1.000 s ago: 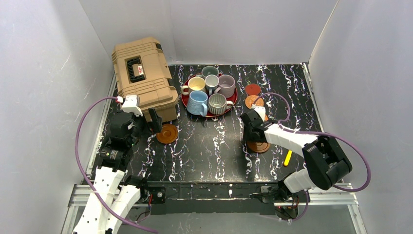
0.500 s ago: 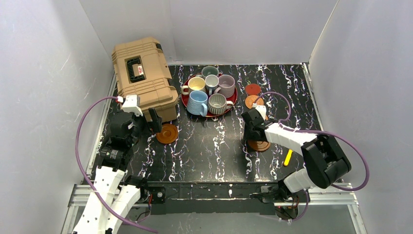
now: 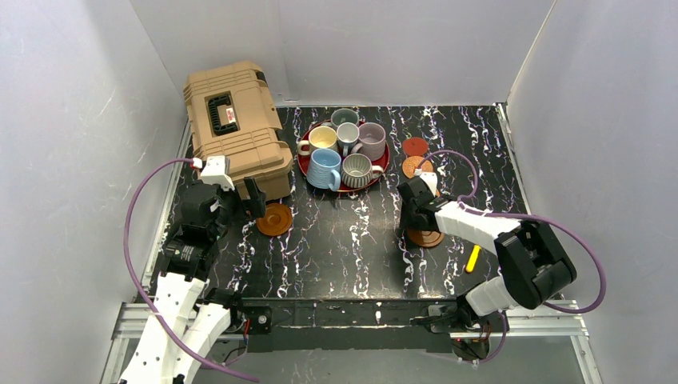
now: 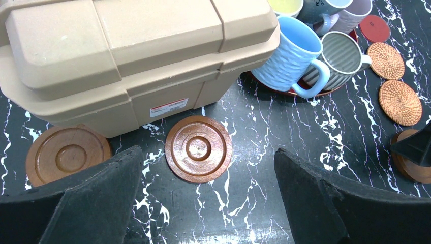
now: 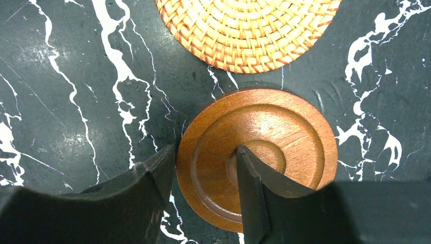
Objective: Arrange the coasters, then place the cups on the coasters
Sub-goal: Move the coaster to the center of the board.
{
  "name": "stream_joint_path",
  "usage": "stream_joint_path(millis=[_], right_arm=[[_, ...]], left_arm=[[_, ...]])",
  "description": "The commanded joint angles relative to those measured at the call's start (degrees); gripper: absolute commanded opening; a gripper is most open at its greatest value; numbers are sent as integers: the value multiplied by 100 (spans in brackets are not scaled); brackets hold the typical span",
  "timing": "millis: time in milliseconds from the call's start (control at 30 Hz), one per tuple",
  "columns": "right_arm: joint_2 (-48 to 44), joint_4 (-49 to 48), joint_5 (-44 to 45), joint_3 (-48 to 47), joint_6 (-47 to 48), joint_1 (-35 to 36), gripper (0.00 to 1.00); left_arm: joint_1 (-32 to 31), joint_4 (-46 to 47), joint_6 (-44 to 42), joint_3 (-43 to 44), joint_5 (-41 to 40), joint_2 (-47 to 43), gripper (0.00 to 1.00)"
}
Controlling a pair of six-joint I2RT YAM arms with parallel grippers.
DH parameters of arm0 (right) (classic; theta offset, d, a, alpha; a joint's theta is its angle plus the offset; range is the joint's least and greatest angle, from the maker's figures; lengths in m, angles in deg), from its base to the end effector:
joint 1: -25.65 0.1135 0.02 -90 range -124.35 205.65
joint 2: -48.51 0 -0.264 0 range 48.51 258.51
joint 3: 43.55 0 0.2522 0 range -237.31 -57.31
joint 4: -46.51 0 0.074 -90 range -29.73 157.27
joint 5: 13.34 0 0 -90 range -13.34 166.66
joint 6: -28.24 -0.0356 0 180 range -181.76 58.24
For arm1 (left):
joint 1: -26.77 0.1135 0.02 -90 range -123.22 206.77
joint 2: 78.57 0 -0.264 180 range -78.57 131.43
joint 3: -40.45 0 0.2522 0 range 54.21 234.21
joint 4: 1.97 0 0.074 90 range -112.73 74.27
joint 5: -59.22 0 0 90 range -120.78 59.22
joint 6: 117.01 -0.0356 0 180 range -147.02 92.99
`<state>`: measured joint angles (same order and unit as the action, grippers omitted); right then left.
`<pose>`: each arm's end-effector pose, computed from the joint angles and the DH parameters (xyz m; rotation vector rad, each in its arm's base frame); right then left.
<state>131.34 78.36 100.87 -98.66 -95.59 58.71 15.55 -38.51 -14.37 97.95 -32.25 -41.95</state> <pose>0.2294 0.1319 0.1663 0.1609 2.4719 -0.0719 0.1466 -0.0281 0.3313 -0.0410 1.8519 -0.2671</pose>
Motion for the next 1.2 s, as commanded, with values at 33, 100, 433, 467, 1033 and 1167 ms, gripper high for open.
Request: stream_joint_path(millis=[33,100,433,467,1033,1167], right_arm=[[-293,213,-139,-62,34,-32,57],[-441,341,-180,-100,33,-28,60],[-1254,943,-75,-445,250,-39,82],[-1313,964,-59,-479,292,-62,83],[-2053,885,-1412,-326,1148,-2211,91],[-2204,807,-1600,-130,1165,-2290,92]], left_arm=[[-25,-29,-24,48,101,33,99],[-27,-24,-25,46,238,57,99],[-585,-38,-26,79,556,557,95],[-695,-52,-41,95,561,685,95],[-2130,-372,-137,435,503,2914,89],[-2123,-389,-95,554,522,3409,88]])
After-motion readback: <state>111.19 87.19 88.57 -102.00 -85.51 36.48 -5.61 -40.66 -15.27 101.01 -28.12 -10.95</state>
